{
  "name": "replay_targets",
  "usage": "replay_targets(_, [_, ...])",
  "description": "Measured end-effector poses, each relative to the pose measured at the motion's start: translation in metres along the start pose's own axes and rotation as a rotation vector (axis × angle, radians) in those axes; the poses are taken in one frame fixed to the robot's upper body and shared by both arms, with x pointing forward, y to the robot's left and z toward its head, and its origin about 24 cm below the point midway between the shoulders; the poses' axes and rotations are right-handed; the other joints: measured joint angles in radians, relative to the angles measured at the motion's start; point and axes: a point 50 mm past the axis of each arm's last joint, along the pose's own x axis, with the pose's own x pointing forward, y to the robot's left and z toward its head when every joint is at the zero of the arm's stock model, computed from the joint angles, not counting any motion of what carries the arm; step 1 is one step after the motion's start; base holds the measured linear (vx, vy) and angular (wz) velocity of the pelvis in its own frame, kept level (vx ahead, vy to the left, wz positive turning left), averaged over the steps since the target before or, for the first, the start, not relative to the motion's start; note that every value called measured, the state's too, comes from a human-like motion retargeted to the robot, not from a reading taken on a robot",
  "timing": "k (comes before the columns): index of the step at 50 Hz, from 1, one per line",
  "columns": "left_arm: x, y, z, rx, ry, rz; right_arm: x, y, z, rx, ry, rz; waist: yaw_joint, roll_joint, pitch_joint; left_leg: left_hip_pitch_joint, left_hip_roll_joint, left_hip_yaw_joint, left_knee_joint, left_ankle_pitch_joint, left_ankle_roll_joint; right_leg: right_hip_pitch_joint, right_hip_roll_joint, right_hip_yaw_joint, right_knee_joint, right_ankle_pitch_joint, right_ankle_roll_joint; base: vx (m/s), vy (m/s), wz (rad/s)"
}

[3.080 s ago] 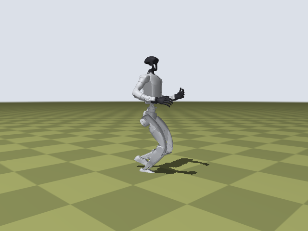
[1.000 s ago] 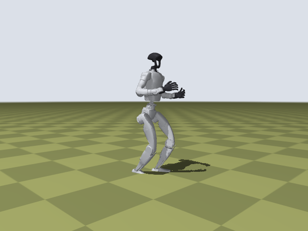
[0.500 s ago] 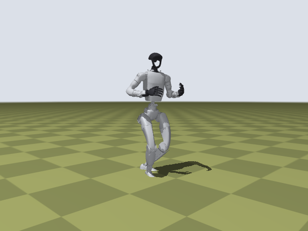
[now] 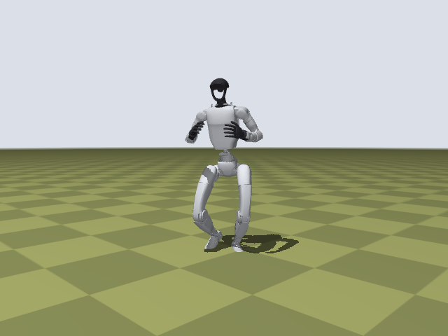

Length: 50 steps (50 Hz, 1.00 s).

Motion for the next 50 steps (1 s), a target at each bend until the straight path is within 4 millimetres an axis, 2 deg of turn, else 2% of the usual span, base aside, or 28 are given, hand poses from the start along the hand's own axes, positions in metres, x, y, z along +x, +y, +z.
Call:
replay_targets(5, [0.010, -0.009, 0.001, 0.005, -0.013, -0.123, -0.008, -0.004, -0.014, -0.004, 0.068, 0.046, -0.066, 0.027, -0.016, 0.168, 0.071, 0.252, -0.145, 0.043, -0.051, 0.031, -0.125, -0.235, -0.246, -0.021, -0.009, 0.23, -0.06, -3.41])
replay_targets(8, [0.012, -0.014, 0.002, -0.007, -0.022, -0.172, -0.012, -0.007, -0.021, 0.019, 0.108, 0.044, -0.072, 0.010, -0.034, 0.263, 0.078, 0.378, -0.204, 0.129, -0.088, 0.081, -0.149, -0.349, -0.339, -0.020, -0.002, 0.17, -0.25, -3.64])
replay_targets(11, [0.012, -0.016, 0.004, -0.033, -0.033, -0.184, -0.015, -0.007, -0.027, 0.049, 0.140, 0.035, -0.074, -0.018, -0.043, 0.310, 0.119, 0.438, -0.119, 0.213, -0.095, 0.095, -0.147, -0.363, -0.341, -0.053, 0.001, 0.18, -0.33, -3.49])
replay_targets(13, [0.012, -0.016, 0.006, -0.044, -0.038, -0.182, -0.013, -0.006, -0.029, 0.072, 0.146, 0.030, -0.052, -0.037, -0.030, 0.322, 0.169, 0.420, -0.012, 0.260, -0.094, 0.112, -0.099, -0.338, -0.337, -0.092, -0.016, 0.24, -0.34, -4.00])
replay_targets(16, [0.012, -0.014, 0.008, -0.044, -0.039, -0.174, -0.007, -0.004, -0.030, 0.096, 0.132, 0.033, 0.001, -0.055, 0.012, 0.281, 0.251, 0.304, 0.191, 0.189, -0.028, 0.131, 0.006, -0.270, -0.311, -0.136, -0.046, 0.25, -0.27, -4.50])
replay_targets(17, [0.013, -0.013, 0.010, -0.037, -0.043, -0.174, -0.003, -0.004, -0.029, 0.102, 0.118, 0.033, 0.035, -0.044, 0.038, 0.256, 0.295, 0.250, 0.270, 0.165, -0.014, 0.148, 0.076, -0.248, -0.323, -0.140, -0.058, 0.29, -0.21, -5.48])
replay_targets(18, [0.015, -0.011, 0.014, -0.027, -0.053, -0.174, 0.005, -0.005, -0.028, 0.106, 0.095, 0.030, 0.092, -0.007, 0.078, 0.222, 0.375, 0.176, 0.357, 0.134, -0.017, 0.185, 0.198, -0.234, -0.373, -0.124, -0.072, 0.29, -0.17, -5.74])
replay_targets(19, [0.015, -0.010, 0.016, -0.025, -0.057, -0.171, 0.010, -0.004, -0.026, 0.114, 0.079, 0.033, 0.129, 0.006, 0.101, 0.189, 0.396, 0.118, 0.406, 0.109, -0.011, 0.200, 0.268, -0.199, -0.387, -0.116, -0.072, 0.29, -0.11, -5.65])
replay_targets(22, [0.011, -0.006, 0.019, -0.029, -0.066, -0.148, 0.022, -0.001, -0.020, 0.154, 0.032, 0.048, 0.214, 0.002, 0.129, 0.073, 0.349, -0.021, 0.426, 0.053, 0.002, 0.214, 0.400, -0.045, -0.411, -0.087, -0.040, 0.32, -0.01, -5.09])
replay_targets(25, [0.005, -0.001, 0.022, -0.026, -0.072, -0.115, 0.030, 0.003, -0.013, 0.219, -0.010, 0.058, 0.282, -0.031, 0.123, -0.047, 0.238, -0.118, 0.314, 0.052, -0.014, 0.223, 0.457, 0.088, -0.440, -0.045, 0.002, 0.35, 0.03, -4.55])
replay_targets(31, [0.003, 0.003, 0.029, -0.003, -0.100, -0.082, 0.034, 0.015, -0.010, 0.294, -0.028, 0.094, 0.306, -0.139, 0.079, -0.168, -0.030, -0.241, -0.067, 0.189, -0.070, 0.214, 0.398, 0.227, -0.448, -0.018, 0.062, 0.35, 0.07, -3.38])
replay_targets(35, [0.012, 0.002, 0.038, 0.016, -0.152, -0.093, 0.027, 0.019, -0.021, 0.283, 0.032, 0.099, 0.257, -0.184, 0.062, -0.140, -0.114, -0.239, -0.149, 0.222, -0.057, 0.212, 0.356, 0.326, -0.394, -0.063, 0.097, 0.30, 0.14, -2.35])
replay_targets(37, [0.016, 0.001, 0.044, 0.028, -0.192, -0.093, 0.016, 0.021, -0.032, 0.272, 0.105, 0.093, 0.217, -0.187, 0.057, -0.138, -0.102, -0.198, -0.090, 0.193, -0.038, 0.187, 0.317, 0.295, -0.319, -0.070, 0.084, 0.24, 0.15, -2.23])
replay_targets(39, [0.024, 0.001, 0.053, 0.056, -0.249, -0.086, 0.002, 0.019, -0.046, 0.242, 0.193, 0.081, 0.191, -0.189, 0.053, -0.087, -0.080, -0.137, -0.087, 0.144, -0.018, 0.175, 0.228, 0.192, -0.270, -0.061, 0.042, 0.32, 0.18, -2.27])
replay_targets(42, [0.035, -0.005, 0.067, 0.076, -0.336, -0.105, -0.027, 0.015, -0.069, 0.204, 0.353, 0.067, 0.122, -0.181, 0.061, -0.013, -0.067, -0.062, -0.082, 0.098, -0.007, 0.141, 0.118, 0.130, -0.176, -0.049, 0.002, 0.27, 0.20, -1.63])
replay_targets(44, [0.047, -0.012, 0.078, 0.073, -0.406, -0.138, -0.048, 0.007, -0.081, 0.167, 0.451, 0.056, 0.073, -0.174, 0.065, 0.076, -0.101, -0.025, -0.169, 0.092, -0.007, 0.108, 0.069, 0.125, -0.152, -0.066, -0.016, 0.32, 0.20, -1.10])
replay_targets(47, [0.058, -0.027, 0.092, 0.054, -0.494, -0.213, -0.076, -0.001, -0.093, 0.136, 0.575, 0.039, -0.006, -0.153, 0.064, 0.166, -0.140, -0.008, -0.266, 0.111, -0.029, 0.050, 0.060, 0.130, -0.182, -0.063, -0.008, 0.29, 0.14, -0.69])
replay_targets(50, [0.065, -0.042, 0.103, 0.028, -0.556, -0.305, -0.096, -0.005, -0.099, 0.122, 0.660, 0.029, -0.052, -0.117, 0.047, 0.215, -0.159, -0.028, -0.347, 0.147, -0.063, -0.002, 0.104, 0.135, -0.291, -0.040, 0.010, 0.25, 0.08, -0.52])
